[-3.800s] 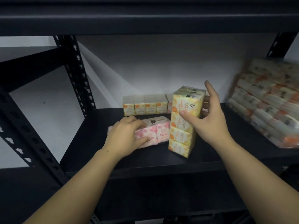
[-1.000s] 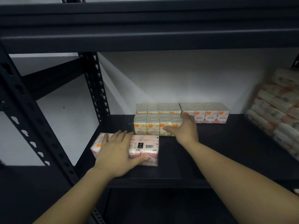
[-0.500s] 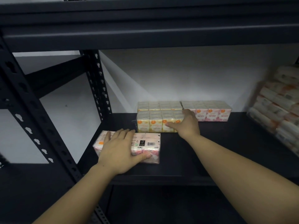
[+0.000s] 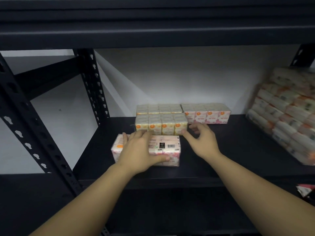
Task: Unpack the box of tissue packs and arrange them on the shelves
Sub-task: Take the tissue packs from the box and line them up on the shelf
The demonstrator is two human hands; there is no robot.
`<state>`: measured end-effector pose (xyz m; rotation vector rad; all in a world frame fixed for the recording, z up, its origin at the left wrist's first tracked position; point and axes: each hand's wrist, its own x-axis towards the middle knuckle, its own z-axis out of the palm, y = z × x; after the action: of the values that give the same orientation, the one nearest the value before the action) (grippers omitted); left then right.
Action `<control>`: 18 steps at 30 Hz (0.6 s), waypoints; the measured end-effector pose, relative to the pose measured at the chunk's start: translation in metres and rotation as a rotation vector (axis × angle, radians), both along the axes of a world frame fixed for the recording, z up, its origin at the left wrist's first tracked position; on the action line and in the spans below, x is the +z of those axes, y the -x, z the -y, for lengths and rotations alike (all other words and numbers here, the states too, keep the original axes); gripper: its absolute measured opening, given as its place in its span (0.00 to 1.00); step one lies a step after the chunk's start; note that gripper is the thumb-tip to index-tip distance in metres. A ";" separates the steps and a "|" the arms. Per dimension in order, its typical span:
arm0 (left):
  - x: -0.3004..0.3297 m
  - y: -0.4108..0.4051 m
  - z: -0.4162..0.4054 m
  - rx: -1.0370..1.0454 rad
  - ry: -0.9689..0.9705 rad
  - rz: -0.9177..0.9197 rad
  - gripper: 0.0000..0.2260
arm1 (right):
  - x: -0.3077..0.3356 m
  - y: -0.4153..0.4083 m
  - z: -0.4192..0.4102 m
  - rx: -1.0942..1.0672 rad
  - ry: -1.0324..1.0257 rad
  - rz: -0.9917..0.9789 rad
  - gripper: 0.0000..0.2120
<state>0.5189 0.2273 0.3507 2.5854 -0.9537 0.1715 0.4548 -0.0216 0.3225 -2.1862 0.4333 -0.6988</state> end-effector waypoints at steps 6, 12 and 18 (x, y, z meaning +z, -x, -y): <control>0.014 -0.015 -0.038 0.090 0.158 -0.055 0.40 | 0.008 0.019 -0.008 0.208 -0.091 -0.092 0.15; 0.001 -0.030 -0.085 0.242 0.274 -0.303 0.38 | 0.002 0.029 -0.023 0.374 -0.200 -0.127 0.27; -0.020 -0.020 -0.085 0.230 0.415 -0.479 0.25 | 0.001 0.031 -0.026 0.354 -0.172 -0.105 0.33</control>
<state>0.5390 0.3124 0.3306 2.1920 -0.3966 -0.1695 0.4237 0.0045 0.3232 -2.0677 0.1447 -0.3419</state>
